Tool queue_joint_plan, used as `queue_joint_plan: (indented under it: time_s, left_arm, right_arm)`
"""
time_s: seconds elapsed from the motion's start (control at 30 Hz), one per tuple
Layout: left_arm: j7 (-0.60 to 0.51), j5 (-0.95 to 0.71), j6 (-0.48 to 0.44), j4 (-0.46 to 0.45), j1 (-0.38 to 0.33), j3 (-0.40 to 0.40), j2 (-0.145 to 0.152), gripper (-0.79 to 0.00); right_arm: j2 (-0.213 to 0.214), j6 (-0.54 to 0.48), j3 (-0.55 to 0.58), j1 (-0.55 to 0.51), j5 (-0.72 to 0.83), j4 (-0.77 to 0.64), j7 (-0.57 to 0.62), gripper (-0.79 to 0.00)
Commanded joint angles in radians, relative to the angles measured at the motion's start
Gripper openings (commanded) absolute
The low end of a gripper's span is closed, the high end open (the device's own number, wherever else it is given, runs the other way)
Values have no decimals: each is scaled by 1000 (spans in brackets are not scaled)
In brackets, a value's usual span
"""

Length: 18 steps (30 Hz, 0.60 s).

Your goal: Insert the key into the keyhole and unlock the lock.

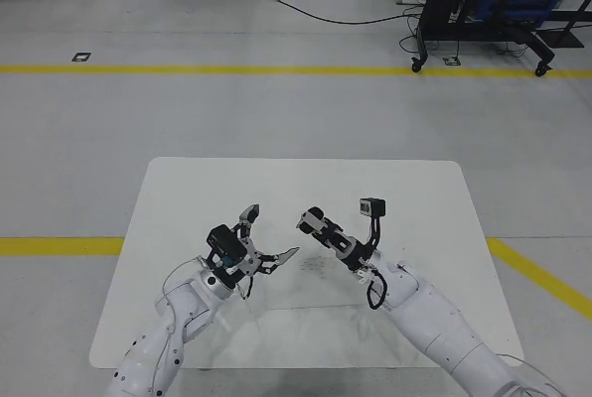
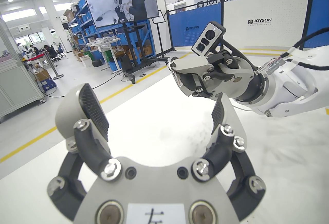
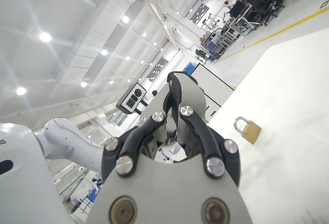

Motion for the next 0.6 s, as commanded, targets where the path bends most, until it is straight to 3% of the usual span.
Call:
queue_joint_plan:
  time_s: [0.0, 0.17, 0.57]
  left_arm:
    - [9, 10, 8, 6, -4, 2, 0, 0]
    - [20, 7, 37, 21, -22, 4, -2, -108]
    - [1, 18, 102, 44, -44, 22, -8, -114]
  right_arm:
    - [-3, 4, 1, 3, 7, 4, 10, -785]
    - [-10, 8, 1, 8, 18, 11, 30, -785]
    - [-22, 3, 10, 13, 50, 28, 77, -785]
